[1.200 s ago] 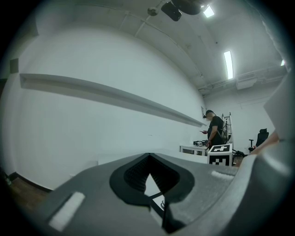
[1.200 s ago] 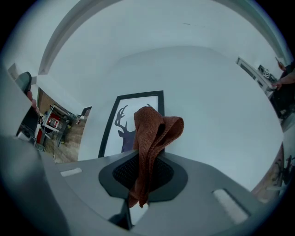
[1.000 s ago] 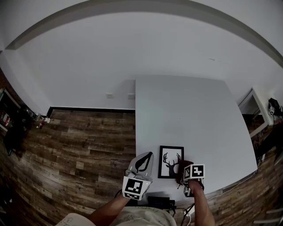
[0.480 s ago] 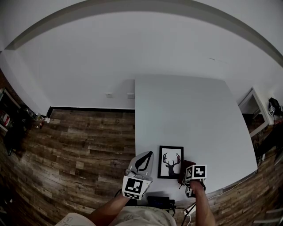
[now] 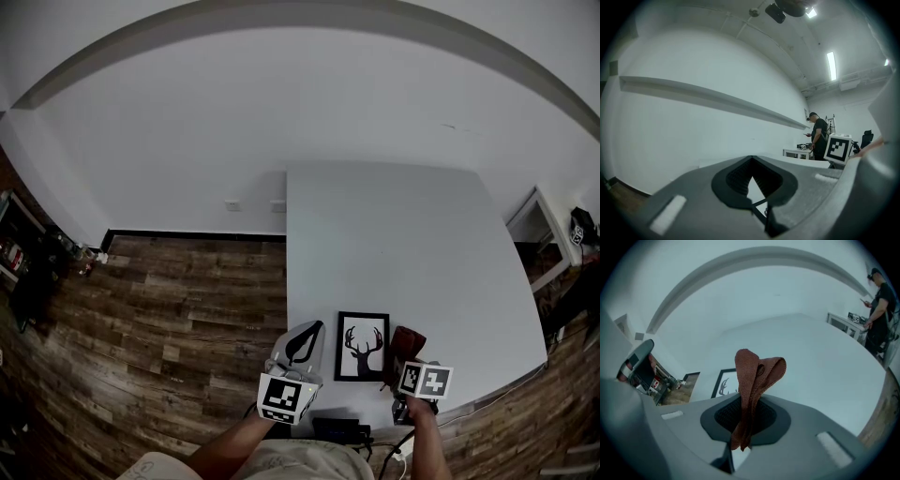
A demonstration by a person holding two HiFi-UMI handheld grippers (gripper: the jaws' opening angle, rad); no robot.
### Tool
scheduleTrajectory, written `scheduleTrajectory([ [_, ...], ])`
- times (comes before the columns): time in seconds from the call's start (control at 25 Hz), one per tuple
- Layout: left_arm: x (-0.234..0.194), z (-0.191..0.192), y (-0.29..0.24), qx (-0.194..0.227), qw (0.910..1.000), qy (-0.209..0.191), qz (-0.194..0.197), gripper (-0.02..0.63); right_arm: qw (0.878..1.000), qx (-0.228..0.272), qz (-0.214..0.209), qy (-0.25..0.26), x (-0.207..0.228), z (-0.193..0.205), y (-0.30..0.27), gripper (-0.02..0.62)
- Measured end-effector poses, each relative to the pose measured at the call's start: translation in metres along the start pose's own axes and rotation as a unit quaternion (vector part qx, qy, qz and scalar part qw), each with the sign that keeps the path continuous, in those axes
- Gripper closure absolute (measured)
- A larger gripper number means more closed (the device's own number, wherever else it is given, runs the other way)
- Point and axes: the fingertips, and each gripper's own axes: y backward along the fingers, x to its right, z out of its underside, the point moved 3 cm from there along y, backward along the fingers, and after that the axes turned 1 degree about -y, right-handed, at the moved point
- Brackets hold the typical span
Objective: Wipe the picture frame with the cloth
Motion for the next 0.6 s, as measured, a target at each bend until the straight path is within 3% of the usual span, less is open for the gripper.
scheduleTrajectory([
  [0.16, -0.001, -0.011, -0.001, 0.009, 0.9999, 0.009, 0.002, 0.606, 0.995, 0.099, 0.009, 0.021, -0.009, -0.026, 0.029, 0.537],
  [0.28, 0.001, -0.020, -0.001, 0.017, 0.9998, 0.008, 0.002, 0.606, 0.979, 0.191, 0.018, 0.063, -0.018, -0.044, 0.058, 0.537],
  [0.44, 0.001, -0.035, 0.000, 0.031, 0.9995, 0.003, 0.002, 0.606, 0.934, 0.331, 0.030, 0.133, -0.038, -0.063, 0.100, 0.537],
  [0.6, 0.005, -0.050, 0.002, 0.044, 0.9990, -0.001, -0.002, 0.606, 0.887, 0.434, 0.040, 0.153, -0.049, -0.067, 0.136, 0.537],
])
